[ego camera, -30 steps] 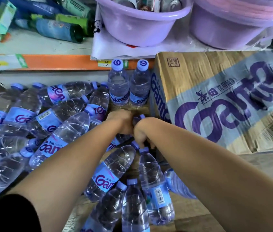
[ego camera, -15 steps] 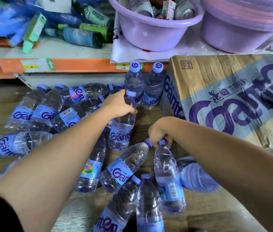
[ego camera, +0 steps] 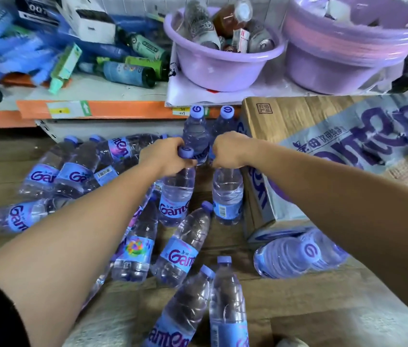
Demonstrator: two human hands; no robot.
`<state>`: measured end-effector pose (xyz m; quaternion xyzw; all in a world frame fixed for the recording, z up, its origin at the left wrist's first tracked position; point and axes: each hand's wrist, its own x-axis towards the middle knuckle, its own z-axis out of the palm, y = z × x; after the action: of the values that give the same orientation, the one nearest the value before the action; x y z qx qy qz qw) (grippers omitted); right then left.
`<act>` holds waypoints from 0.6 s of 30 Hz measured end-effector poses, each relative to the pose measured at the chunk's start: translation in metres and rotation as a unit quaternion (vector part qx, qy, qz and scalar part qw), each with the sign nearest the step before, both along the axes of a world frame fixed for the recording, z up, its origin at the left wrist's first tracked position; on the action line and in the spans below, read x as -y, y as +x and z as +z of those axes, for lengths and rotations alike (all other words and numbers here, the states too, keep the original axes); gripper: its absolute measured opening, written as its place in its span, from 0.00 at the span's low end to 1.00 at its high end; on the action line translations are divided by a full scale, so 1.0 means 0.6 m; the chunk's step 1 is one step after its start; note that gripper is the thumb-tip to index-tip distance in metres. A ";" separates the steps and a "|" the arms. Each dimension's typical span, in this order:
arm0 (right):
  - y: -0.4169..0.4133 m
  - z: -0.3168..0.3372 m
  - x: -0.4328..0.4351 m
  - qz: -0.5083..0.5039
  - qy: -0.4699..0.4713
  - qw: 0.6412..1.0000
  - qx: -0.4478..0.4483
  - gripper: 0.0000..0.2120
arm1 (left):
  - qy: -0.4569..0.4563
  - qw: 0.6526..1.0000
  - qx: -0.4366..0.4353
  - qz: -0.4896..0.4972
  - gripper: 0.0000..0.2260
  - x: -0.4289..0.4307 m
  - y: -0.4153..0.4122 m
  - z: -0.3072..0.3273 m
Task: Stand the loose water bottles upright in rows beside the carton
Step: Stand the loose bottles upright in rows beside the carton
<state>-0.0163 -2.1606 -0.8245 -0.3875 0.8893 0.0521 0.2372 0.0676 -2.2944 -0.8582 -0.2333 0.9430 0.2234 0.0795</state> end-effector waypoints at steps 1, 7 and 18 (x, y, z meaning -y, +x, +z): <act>0.000 -0.001 -0.002 -0.011 -0.025 1.000 -0.007 0.13 | -0.017 1.000 -0.007 0.002 0.19 -0.002 0.003 0.001; -0.027 -0.006 0.001 -0.096 -0.115 0.987 -0.061 0.18 | -0.049 0.996 -0.068 0.009 0.19 -0.020 -0.002 0.006; -0.045 -0.030 0.012 -0.216 -0.212 0.952 -0.038 0.08 | 0.017 0.989 -0.130 0.072 0.20 -0.019 -0.045 -0.001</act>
<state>-0.0432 -2.1676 -0.8422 -0.2255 0.9507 -0.1750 0.1212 0.0406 -2.2829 -0.8590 -0.2684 0.9221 0.2729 -0.0562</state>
